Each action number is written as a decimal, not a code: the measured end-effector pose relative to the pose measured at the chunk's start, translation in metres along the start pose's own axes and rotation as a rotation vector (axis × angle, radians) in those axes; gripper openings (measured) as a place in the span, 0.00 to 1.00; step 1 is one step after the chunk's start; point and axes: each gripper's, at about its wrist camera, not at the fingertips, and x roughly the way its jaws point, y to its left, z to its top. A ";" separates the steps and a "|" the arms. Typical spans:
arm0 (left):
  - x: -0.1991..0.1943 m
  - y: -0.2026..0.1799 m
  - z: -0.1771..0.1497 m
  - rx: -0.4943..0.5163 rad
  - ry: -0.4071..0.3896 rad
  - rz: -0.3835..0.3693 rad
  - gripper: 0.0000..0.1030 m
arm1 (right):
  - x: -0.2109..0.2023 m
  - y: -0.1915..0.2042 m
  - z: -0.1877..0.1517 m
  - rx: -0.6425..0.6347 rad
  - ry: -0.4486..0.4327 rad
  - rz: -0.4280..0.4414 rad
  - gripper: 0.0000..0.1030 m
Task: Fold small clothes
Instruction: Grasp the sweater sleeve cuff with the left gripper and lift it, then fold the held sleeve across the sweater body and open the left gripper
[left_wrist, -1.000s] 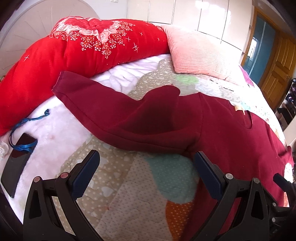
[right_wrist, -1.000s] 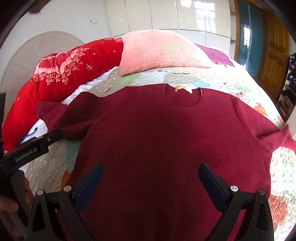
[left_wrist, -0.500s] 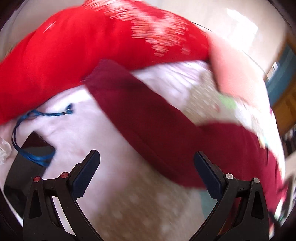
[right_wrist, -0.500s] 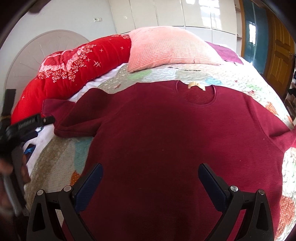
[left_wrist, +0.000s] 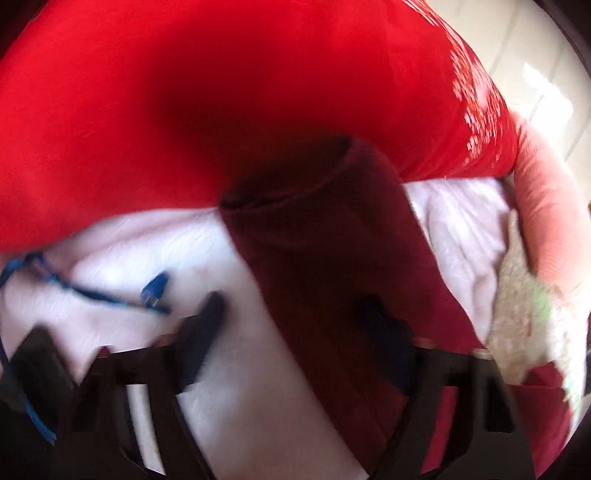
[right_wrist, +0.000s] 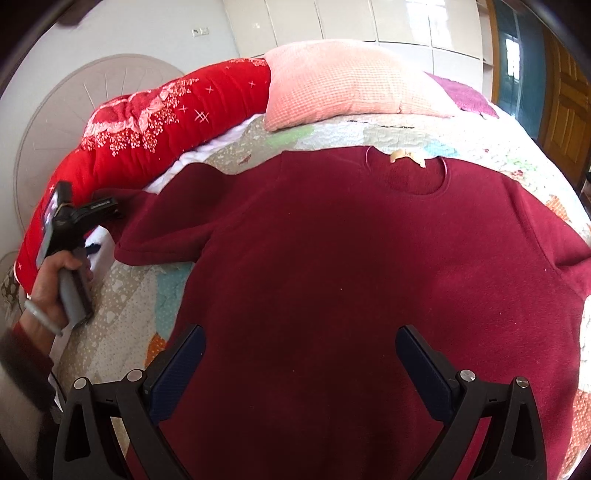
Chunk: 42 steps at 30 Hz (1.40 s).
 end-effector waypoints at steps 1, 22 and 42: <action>0.003 -0.005 0.001 0.028 0.005 -0.026 0.34 | 0.001 -0.001 0.000 0.002 0.001 -0.004 0.99; -0.222 -0.202 -0.106 0.453 -0.079 -0.640 0.10 | -0.045 -0.053 0.003 0.131 -0.095 -0.058 0.99; -0.206 -0.214 -0.173 0.597 0.104 -0.675 0.68 | -0.063 -0.164 0.008 0.321 -0.107 -0.184 0.99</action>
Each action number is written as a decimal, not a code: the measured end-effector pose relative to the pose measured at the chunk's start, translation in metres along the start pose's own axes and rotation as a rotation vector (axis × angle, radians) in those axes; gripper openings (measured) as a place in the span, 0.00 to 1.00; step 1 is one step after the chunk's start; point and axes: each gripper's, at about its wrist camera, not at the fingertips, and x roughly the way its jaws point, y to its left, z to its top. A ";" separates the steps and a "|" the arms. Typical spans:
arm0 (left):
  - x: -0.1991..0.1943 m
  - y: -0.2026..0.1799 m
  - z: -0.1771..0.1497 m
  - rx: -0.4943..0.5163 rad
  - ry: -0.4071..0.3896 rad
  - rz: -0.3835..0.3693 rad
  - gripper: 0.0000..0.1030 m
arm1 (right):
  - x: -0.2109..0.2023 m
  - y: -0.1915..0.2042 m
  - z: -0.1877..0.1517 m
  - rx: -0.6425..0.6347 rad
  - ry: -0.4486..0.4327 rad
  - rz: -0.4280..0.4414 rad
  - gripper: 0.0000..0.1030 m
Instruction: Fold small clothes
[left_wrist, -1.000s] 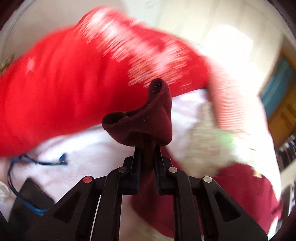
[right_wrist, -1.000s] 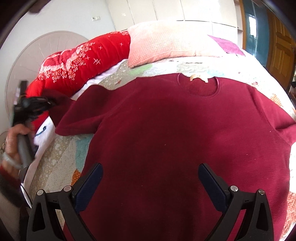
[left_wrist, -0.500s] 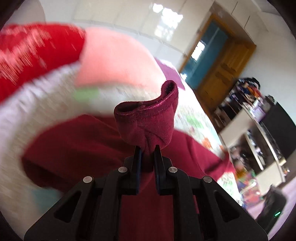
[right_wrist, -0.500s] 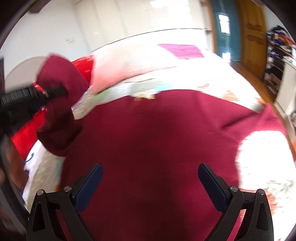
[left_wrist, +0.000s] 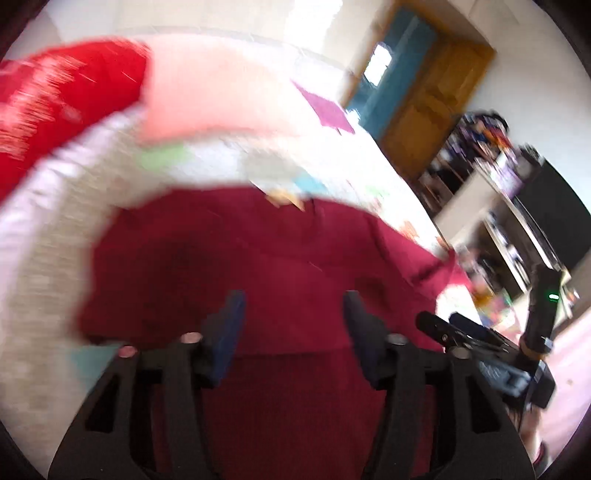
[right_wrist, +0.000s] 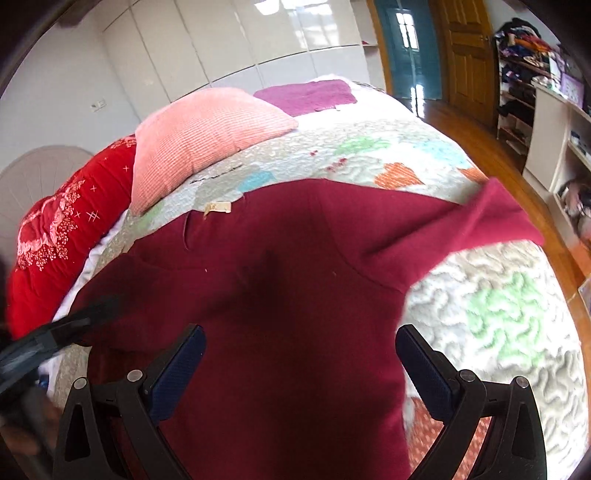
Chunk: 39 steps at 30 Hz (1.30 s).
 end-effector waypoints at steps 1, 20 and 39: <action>-0.015 0.017 -0.001 -0.024 -0.054 0.075 0.71 | 0.004 0.001 0.001 -0.009 0.005 -0.005 0.99; 0.020 0.079 -0.032 -0.157 0.056 0.207 0.73 | 0.043 0.045 0.032 -0.350 -0.072 -0.019 0.05; 0.036 0.095 -0.035 -0.183 0.114 0.311 0.74 | 0.034 0.083 0.052 -0.363 -0.093 0.154 0.68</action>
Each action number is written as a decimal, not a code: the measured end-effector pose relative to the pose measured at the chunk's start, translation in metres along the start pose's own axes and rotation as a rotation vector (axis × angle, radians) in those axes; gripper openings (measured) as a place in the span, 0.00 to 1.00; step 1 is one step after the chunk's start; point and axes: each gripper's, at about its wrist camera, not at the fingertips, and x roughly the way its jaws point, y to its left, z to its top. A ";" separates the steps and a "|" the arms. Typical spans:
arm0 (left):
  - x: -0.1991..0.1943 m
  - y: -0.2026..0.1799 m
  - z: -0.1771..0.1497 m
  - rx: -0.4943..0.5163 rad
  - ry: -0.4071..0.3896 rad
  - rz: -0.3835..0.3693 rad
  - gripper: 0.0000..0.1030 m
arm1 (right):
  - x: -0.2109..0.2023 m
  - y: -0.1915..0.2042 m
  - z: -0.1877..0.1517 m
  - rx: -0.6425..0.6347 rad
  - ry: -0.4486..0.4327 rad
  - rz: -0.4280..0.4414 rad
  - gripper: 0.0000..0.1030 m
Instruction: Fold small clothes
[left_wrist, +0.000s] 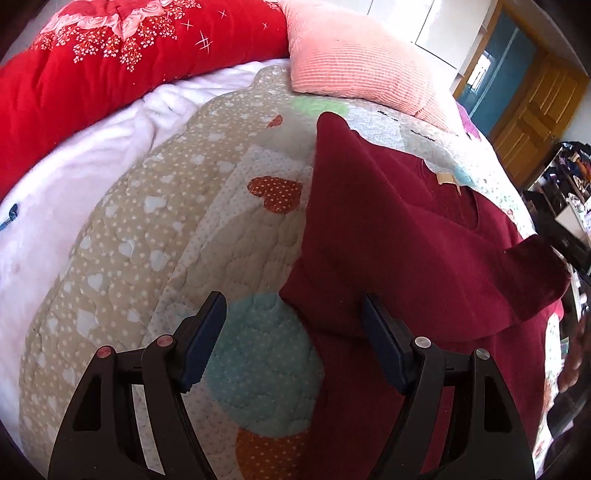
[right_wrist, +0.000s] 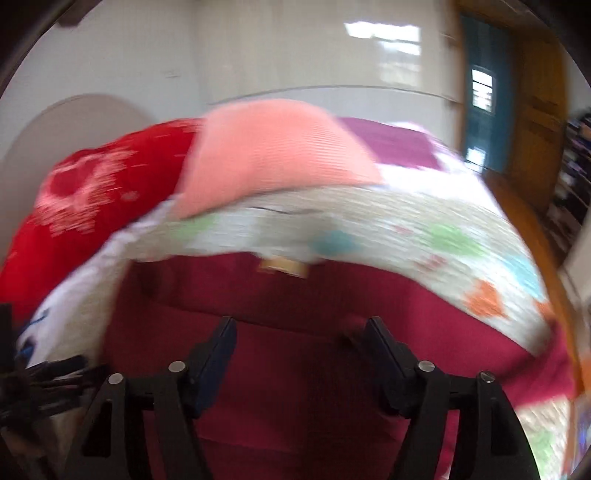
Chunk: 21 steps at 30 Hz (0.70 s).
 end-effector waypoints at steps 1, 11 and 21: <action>0.000 0.001 0.000 0.002 0.000 0.004 0.74 | 0.006 0.015 0.004 -0.038 0.006 0.040 0.68; 0.008 0.005 0.005 -0.014 0.023 -0.014 0.74 | 0.126 0.101 0.003 -0.389 0.230 0.151 0.54; 0.010 0.006 0.007 -0.028 0.022 -0.016 0.74 | 0.120 0.091 0.016 -0.305 0.136 0.053 0.03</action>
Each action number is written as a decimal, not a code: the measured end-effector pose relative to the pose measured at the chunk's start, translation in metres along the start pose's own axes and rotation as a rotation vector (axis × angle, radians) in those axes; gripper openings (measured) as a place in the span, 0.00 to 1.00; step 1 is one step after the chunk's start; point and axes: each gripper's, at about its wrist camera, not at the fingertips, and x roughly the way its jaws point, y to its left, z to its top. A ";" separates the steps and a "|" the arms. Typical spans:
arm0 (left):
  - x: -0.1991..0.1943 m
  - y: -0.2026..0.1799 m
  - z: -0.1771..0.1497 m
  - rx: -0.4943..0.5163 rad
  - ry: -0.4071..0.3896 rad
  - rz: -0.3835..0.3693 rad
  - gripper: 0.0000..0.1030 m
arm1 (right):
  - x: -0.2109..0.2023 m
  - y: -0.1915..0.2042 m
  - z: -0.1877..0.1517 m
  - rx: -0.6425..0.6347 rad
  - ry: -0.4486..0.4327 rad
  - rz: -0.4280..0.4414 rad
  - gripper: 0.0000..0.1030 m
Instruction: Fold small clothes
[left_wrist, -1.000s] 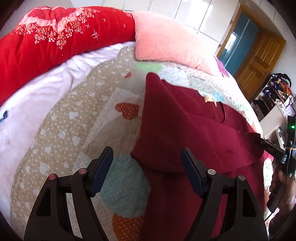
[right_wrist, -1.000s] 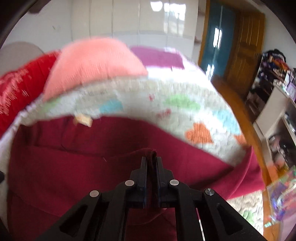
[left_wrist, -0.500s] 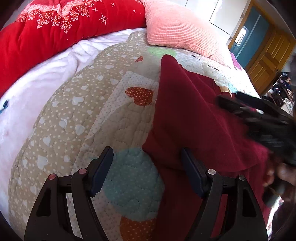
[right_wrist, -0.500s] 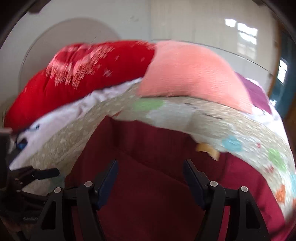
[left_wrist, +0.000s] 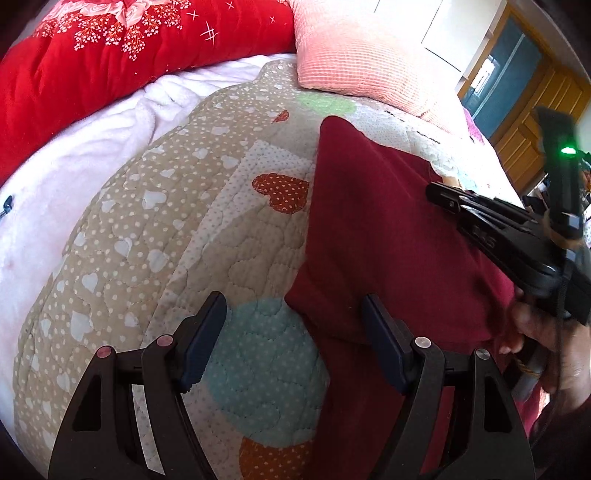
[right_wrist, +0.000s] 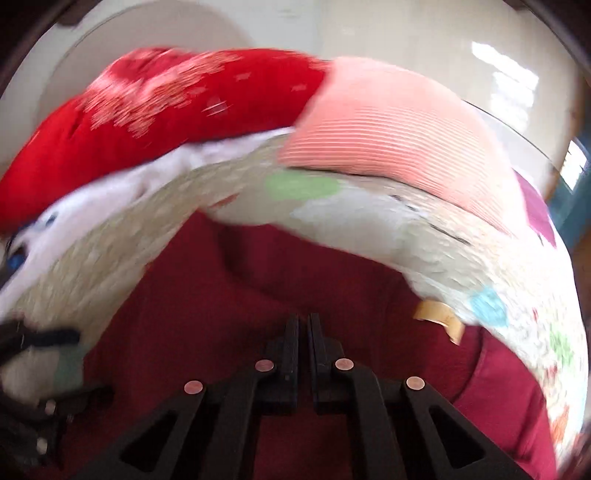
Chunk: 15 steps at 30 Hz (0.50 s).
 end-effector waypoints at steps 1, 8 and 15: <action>0.000 0.001 0.000 0.000 -0.001 -0.001 0.74 | 0.006 -0.004 -0.001 0.037 0.011 -0.043 0.03; -0.011 0.001 0.002 -0.008 -0.037 -0.021 0.73 | -0.027 -0.024 -0.023 0.219 -0.021 0.040 0.05; -0.008 -0.012 0.000 0.017 -0.047 -0.055 0.73 | -0.032 -0.039 -0.065 0.254 0.065 -0.020 0.46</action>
